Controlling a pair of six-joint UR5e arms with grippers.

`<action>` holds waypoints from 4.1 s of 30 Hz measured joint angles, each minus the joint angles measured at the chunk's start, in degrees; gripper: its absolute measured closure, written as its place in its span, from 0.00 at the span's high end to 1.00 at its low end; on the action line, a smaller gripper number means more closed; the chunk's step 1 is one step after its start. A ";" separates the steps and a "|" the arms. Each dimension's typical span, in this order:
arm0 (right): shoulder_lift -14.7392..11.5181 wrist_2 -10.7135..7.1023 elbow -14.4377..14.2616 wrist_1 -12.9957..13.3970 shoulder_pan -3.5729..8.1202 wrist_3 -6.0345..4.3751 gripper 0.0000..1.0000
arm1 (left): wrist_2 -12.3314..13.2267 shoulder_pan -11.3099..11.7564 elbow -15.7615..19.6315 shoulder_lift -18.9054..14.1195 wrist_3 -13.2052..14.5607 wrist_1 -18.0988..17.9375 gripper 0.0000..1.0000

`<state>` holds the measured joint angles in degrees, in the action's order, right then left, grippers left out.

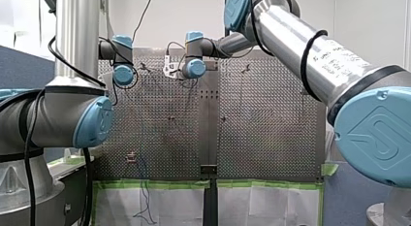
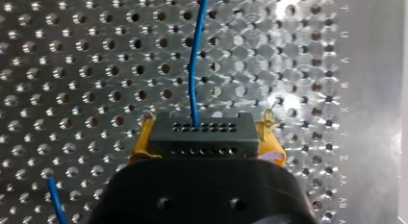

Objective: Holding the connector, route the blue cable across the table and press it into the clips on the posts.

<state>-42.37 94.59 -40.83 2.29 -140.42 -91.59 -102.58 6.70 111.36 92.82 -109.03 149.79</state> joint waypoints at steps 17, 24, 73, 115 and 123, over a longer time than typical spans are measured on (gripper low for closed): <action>0.03 0.08 -0.58 -0.76 0.09 0.49 0.00 | 7.61 -0.47 4.80 -7.61 -5.47 2.57 1.00; 0.04 0.08 -0.84 -0.78 0.24 0.43 0.00 | 8.47 -1.21 7.27 -11.05 -2.79 2.64 1.00; 0.12 0.07 -0.96 -1.65 1.71 0.52 0.00 | 3.16 -12.15 0.65 -3.33 20.95 -6.51 1.00; 0.39 -0.19 -0.96 -1.71 2.82 0.61 0.00 | -8.84 -15.32 -8.32 6.61 25.12 -9.38 0.60; 0.46 -0.19 -0.98 -1.84 2.83 0.60 0.00 | -9.01 -15.46 -8.32 6.61 24.54 -9.81 0.02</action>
<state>-41.91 94.41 -41.81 0.45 -137.59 -90.99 -111.60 -8.75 103.04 99.43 -84.49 139.98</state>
